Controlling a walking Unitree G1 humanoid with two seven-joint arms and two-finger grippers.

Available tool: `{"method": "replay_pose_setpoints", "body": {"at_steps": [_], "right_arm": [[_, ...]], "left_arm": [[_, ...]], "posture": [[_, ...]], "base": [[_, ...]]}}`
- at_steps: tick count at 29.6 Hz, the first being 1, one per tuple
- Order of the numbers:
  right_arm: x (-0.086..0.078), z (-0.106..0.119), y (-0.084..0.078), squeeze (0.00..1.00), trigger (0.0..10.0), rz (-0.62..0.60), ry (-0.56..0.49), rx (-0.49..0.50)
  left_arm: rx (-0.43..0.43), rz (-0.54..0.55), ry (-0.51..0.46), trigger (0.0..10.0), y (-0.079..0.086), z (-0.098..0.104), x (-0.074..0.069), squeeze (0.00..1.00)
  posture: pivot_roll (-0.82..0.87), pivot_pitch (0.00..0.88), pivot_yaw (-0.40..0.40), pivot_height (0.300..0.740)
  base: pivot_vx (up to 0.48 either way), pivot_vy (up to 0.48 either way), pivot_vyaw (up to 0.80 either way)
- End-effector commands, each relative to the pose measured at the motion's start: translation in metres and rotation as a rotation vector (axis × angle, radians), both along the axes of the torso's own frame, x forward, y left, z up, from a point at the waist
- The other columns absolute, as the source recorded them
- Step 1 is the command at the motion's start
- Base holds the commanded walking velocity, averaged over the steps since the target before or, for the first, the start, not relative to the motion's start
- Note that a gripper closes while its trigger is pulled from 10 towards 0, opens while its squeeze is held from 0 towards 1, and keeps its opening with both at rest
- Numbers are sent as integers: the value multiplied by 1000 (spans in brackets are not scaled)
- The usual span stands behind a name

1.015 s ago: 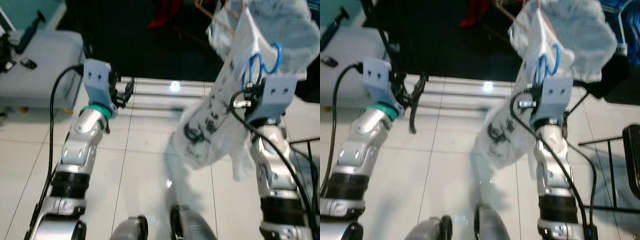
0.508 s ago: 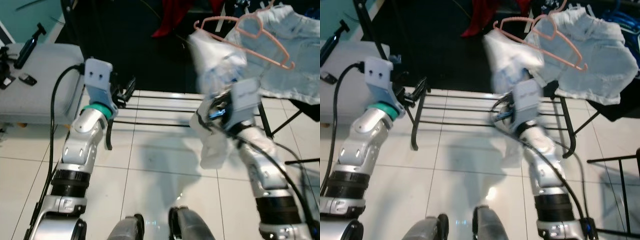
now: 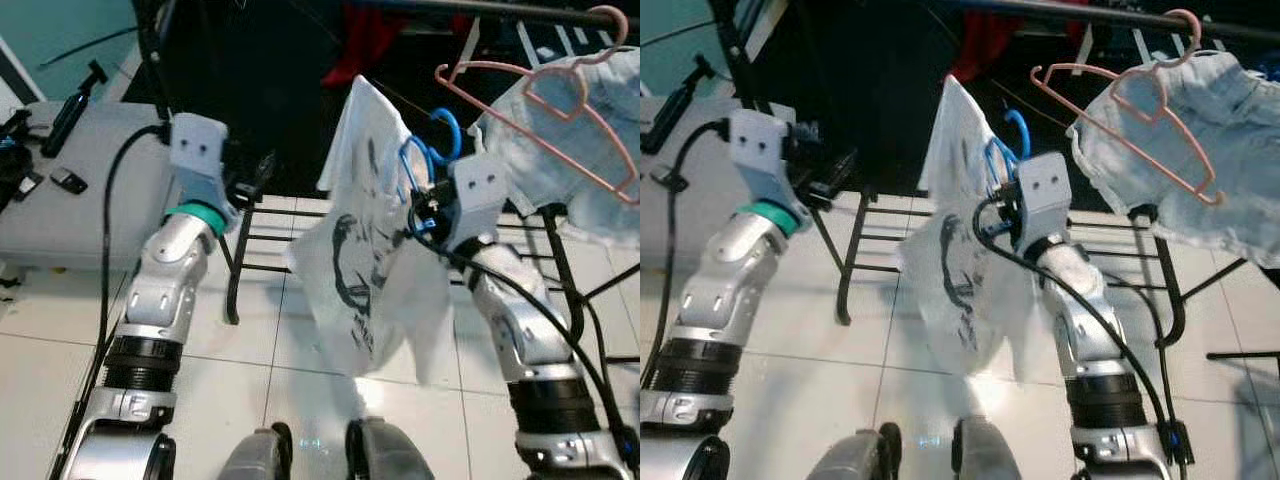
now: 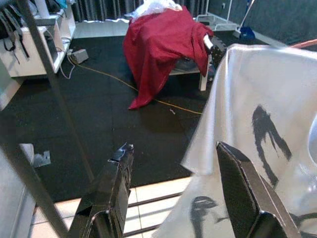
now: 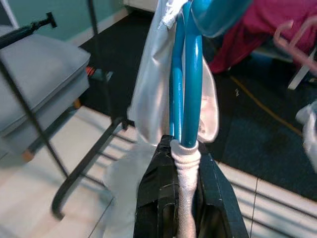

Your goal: Hang hanger

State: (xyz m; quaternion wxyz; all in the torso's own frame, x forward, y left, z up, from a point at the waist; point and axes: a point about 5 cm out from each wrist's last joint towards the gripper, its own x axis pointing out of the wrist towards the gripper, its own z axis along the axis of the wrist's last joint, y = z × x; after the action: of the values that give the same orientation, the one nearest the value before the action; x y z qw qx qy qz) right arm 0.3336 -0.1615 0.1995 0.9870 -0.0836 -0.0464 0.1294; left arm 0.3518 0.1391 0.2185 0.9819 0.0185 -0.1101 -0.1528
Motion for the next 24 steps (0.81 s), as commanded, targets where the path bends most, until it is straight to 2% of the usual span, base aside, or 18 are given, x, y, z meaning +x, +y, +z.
{"method": "replay_pose_setpoints", "body": {"at_steps": [1, 21, 23, 24], "right_arm": [[3, 15, -1, 0, 10000, 4, -60, 27], [7, 19, -1, 0, 10000, 2, -71, 36], [12, 29, -2, 0, 10000, -1, -101, 40], [15, 44, -4, 0, 10000, -2, -167, 55]], "left_arm": [[8, -18, 12, 10000, -6, -5, -1, 0], [7, -19, 10, 10000, -6, -4, 0, 0], [7, -23, 8, 10000, -6, -4, -1, 0], [29, -210, 19, 10000, -16, -8, -16, 0]], "posture": [[-166, 144, 86, 737], [-166, 144, 86, 737], [-163, 140, 85, 737], [-157, 148, 88, 737]], "base": [[472, 0, 0], [472, 0, 0], [469, 0, 0], [0, 0, 0]]}}
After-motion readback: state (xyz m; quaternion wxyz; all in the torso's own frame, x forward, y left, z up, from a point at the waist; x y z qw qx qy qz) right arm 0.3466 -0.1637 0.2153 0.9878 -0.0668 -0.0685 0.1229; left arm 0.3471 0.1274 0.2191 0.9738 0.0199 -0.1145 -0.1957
